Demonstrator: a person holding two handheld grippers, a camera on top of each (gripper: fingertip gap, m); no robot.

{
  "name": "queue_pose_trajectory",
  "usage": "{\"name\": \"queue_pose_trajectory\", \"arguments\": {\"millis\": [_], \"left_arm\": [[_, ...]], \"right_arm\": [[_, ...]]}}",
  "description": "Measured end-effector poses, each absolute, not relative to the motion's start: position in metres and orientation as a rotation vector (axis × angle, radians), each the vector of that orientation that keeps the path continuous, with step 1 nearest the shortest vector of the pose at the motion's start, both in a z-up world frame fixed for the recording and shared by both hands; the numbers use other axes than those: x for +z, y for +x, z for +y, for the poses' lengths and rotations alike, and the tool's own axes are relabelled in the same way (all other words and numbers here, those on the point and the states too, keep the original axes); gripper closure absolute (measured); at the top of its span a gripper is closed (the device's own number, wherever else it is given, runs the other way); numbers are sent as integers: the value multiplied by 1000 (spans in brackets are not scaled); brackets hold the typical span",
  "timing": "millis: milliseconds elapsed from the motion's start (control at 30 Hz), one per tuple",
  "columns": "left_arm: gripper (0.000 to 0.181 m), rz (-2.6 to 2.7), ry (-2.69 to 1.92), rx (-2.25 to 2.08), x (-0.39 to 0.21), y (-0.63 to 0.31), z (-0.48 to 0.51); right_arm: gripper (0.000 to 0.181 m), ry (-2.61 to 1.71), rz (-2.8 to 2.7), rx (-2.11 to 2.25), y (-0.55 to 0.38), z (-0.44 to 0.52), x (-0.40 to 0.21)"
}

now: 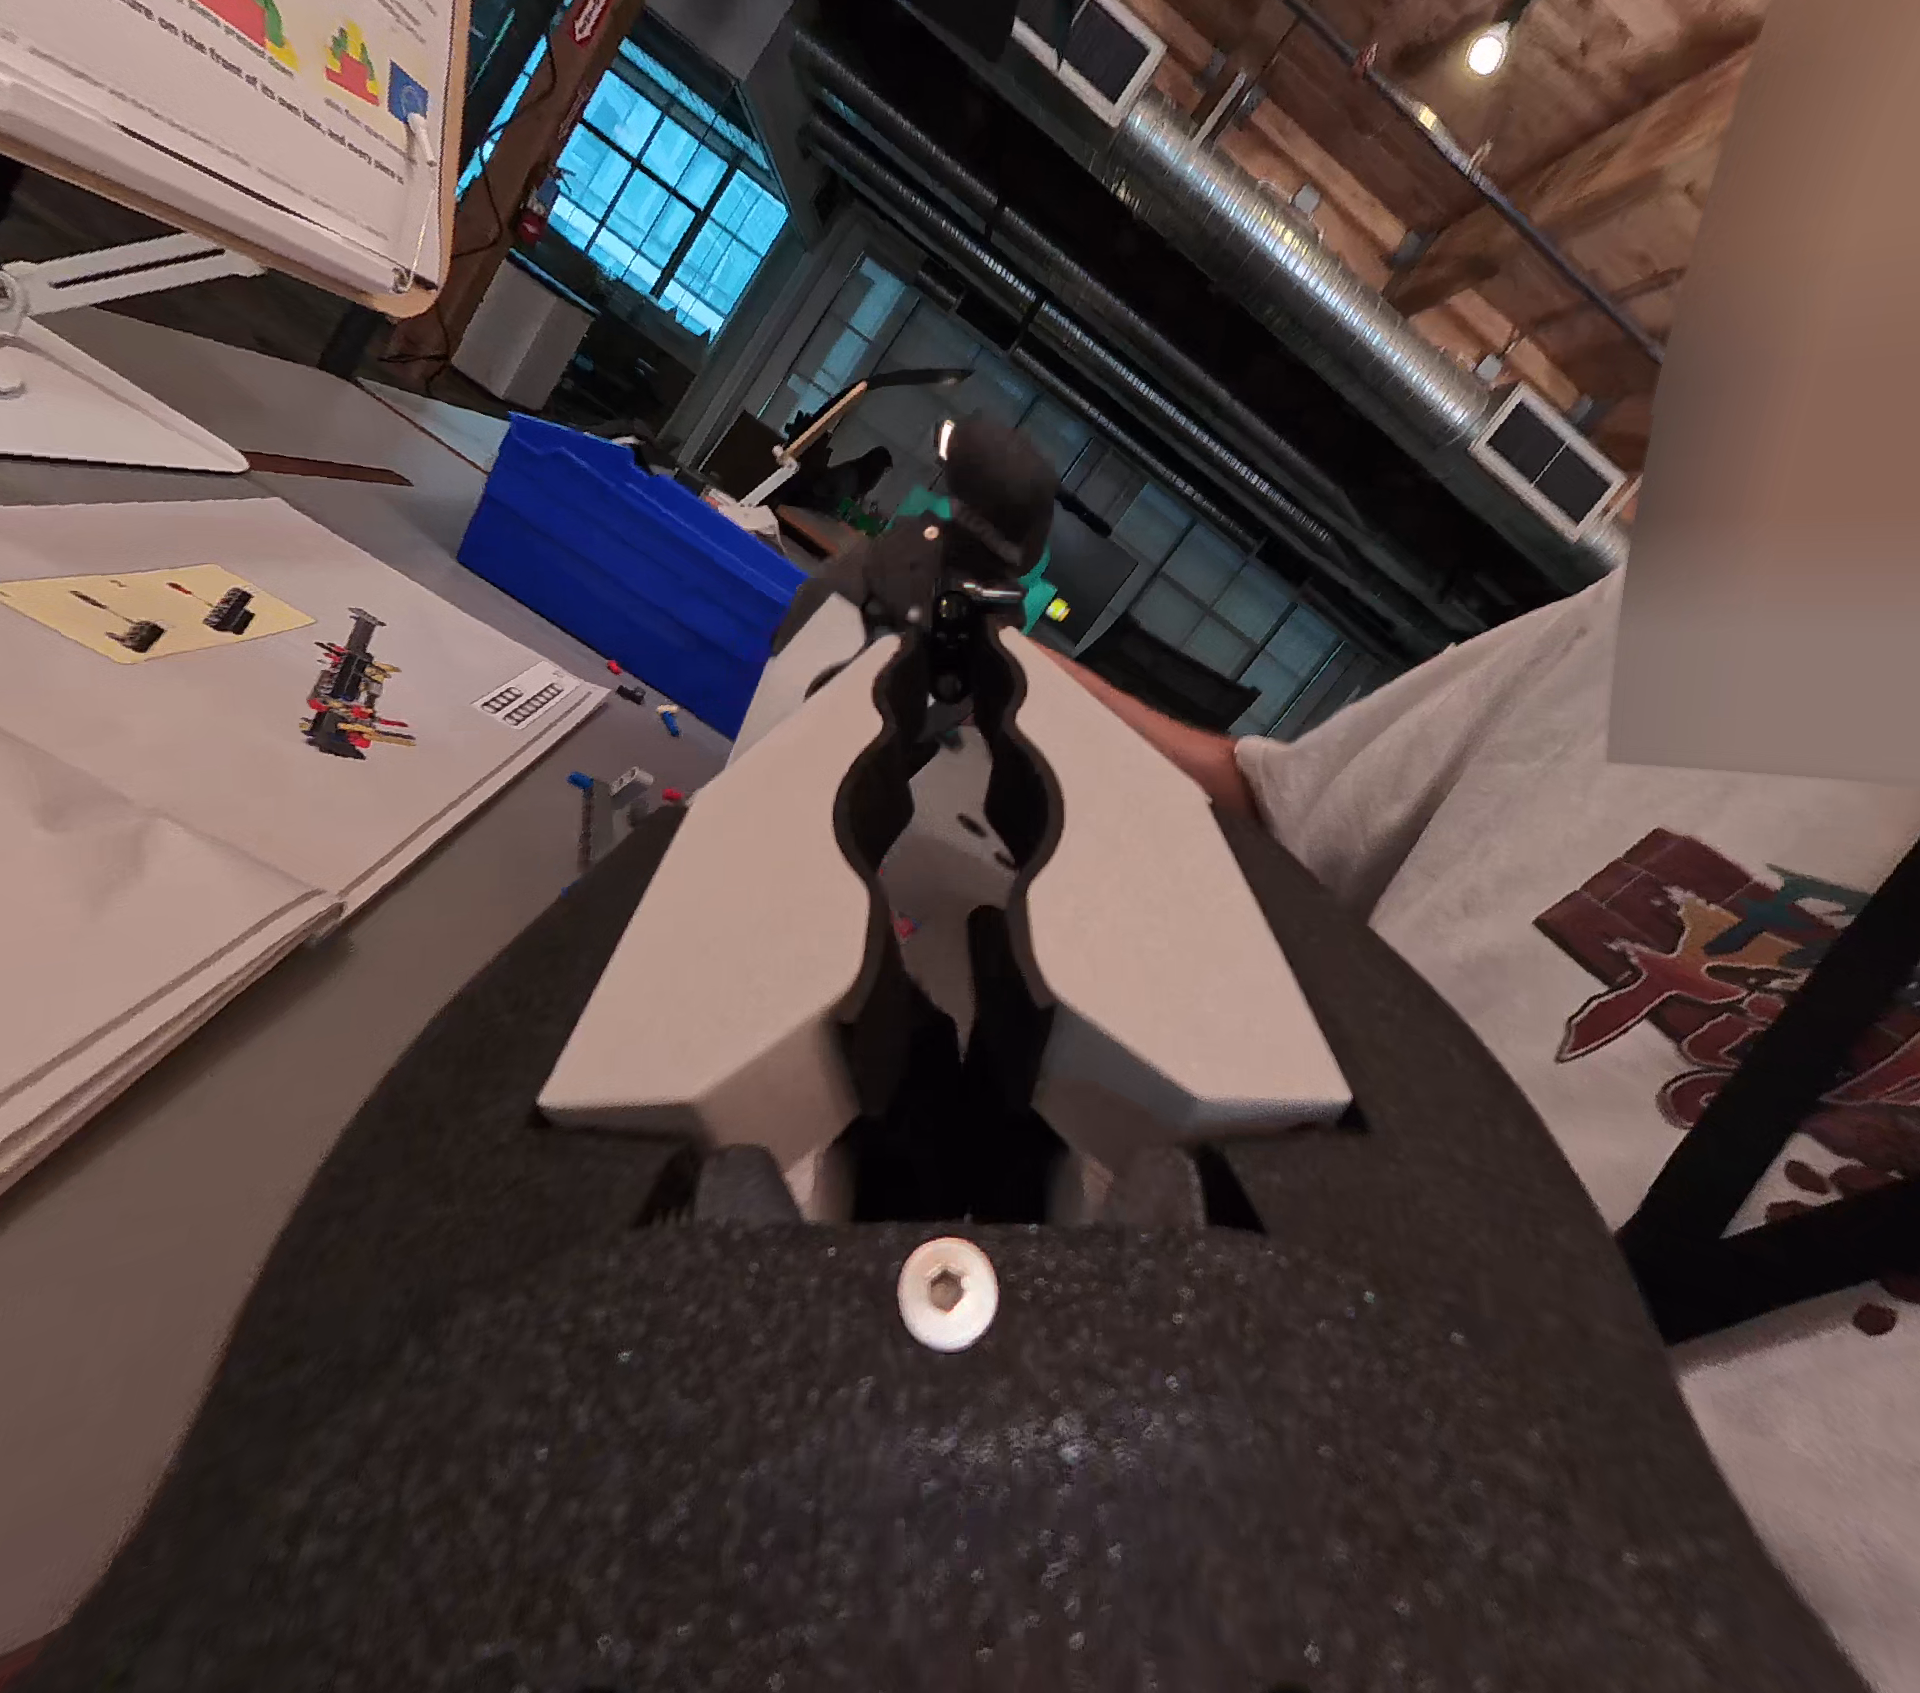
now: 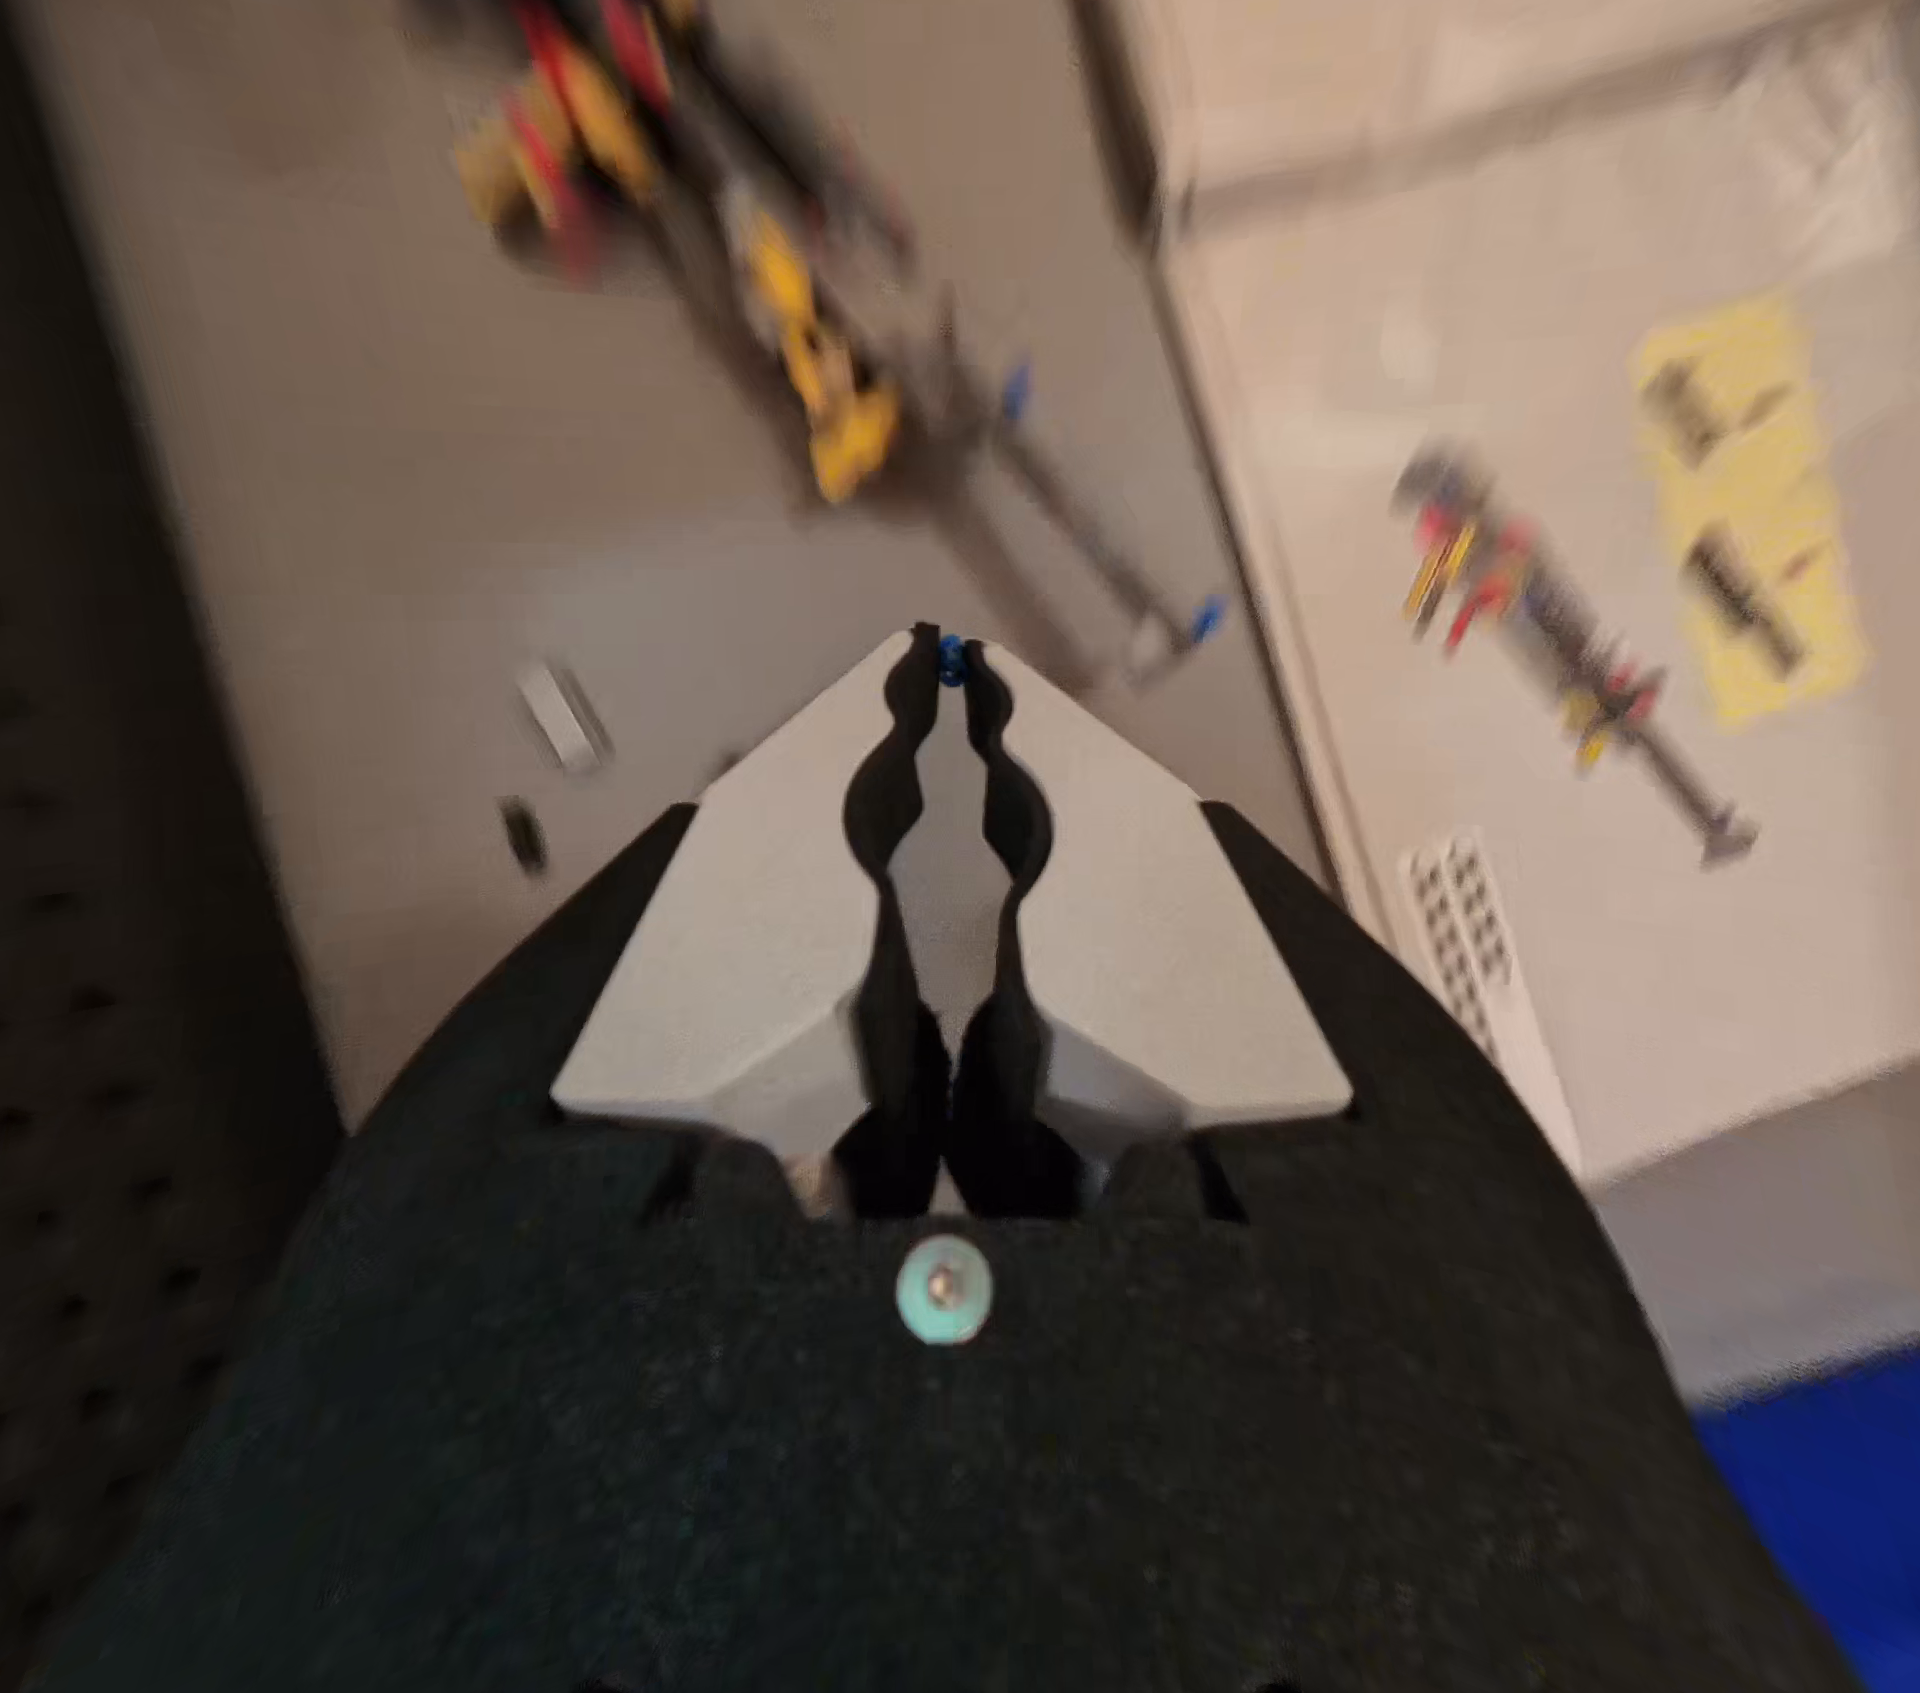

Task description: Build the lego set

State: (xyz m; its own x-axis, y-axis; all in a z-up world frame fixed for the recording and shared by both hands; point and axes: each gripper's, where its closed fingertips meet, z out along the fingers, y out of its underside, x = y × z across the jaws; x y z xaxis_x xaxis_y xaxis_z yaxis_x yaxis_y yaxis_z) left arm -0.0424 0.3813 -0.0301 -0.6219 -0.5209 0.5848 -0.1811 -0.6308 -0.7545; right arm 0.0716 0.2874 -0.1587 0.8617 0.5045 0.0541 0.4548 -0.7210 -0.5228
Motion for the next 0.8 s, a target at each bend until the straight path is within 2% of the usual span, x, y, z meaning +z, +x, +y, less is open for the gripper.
{"name": "queue_pose_trajectory", "arguments": {"millis": [133, 233, 800], "left_arm": [[175, 1091, -1241, -2543, -22, -44, 387], [175, 1032, -1247, -2625, -21, -44, 390], [175, 903, -1168, -2823, -9, -51, 382]], "right_arm": [[178, -1941, -412, 496, -4, 344, -39], [178, -1803, -330, 548, -30, 365, -11], [178, -1711, -243, 585, -52, 383, -14]]}}
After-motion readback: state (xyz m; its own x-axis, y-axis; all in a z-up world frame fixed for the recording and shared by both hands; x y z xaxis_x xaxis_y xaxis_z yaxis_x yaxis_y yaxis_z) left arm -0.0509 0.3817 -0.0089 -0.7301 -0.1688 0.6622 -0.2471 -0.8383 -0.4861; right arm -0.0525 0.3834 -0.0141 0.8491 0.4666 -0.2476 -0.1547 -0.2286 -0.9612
